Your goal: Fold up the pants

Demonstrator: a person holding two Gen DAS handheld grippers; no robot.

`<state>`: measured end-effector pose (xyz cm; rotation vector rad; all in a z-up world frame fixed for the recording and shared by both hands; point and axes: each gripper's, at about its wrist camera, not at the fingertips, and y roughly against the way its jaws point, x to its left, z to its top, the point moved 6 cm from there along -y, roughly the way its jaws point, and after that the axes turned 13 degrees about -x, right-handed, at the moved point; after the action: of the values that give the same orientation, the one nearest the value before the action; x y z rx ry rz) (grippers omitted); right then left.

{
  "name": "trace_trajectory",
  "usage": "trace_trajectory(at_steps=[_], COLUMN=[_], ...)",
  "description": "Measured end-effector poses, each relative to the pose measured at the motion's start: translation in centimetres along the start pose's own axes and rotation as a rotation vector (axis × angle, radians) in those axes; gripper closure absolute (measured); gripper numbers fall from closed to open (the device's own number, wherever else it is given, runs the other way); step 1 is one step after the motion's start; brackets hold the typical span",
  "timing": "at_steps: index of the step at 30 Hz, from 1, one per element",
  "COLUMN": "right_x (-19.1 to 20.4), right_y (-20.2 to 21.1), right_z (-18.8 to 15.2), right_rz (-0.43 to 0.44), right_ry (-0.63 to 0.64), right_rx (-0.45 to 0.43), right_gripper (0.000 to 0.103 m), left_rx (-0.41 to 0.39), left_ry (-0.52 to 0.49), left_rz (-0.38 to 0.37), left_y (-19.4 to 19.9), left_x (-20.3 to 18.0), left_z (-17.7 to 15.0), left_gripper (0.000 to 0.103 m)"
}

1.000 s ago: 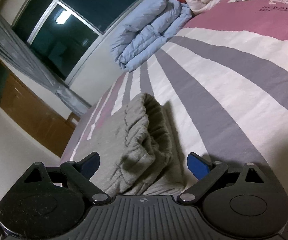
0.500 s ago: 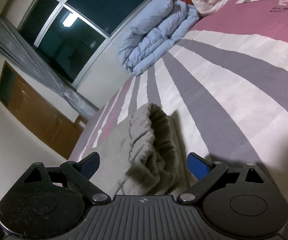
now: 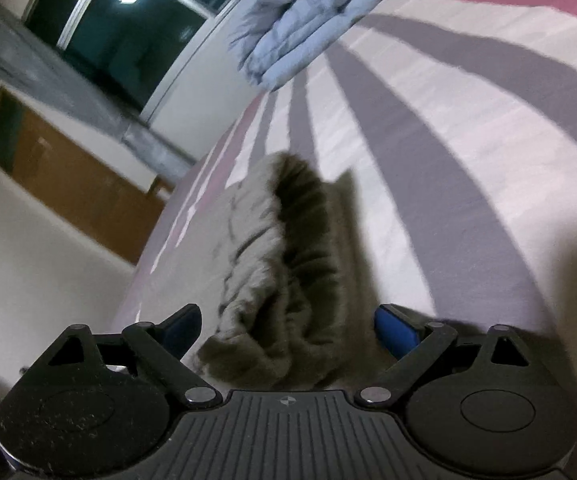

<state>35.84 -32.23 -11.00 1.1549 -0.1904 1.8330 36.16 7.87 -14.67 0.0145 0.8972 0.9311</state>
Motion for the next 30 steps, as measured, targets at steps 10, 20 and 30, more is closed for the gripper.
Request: trace_trajectory(at_steps=[10,20,30], right_x=[-2.0,2.8,7.0], right_y=[-1.0,-4.2,-13.2], right_z=[0.9,2.6,7.9], right_rz=[0.073,0.181,0.251], right_ry=[-0.086,-0.039,0.038], right_rx=[0.089,0.082,0.075], right_gripper=[0.037,0.046,0.048], left_rx=[0.073,-0.088,-0.200], left_ry=[0.126,0.178,0.089], left_rz=[-0.105,-0.170,-0.112], left_y=[-1.9,-1.5,-0.4], left_x=[2.9,0.8,4.0], left_z=[0.9,2.7,13.9], left_gripper=[0.065,0.079,0.078])
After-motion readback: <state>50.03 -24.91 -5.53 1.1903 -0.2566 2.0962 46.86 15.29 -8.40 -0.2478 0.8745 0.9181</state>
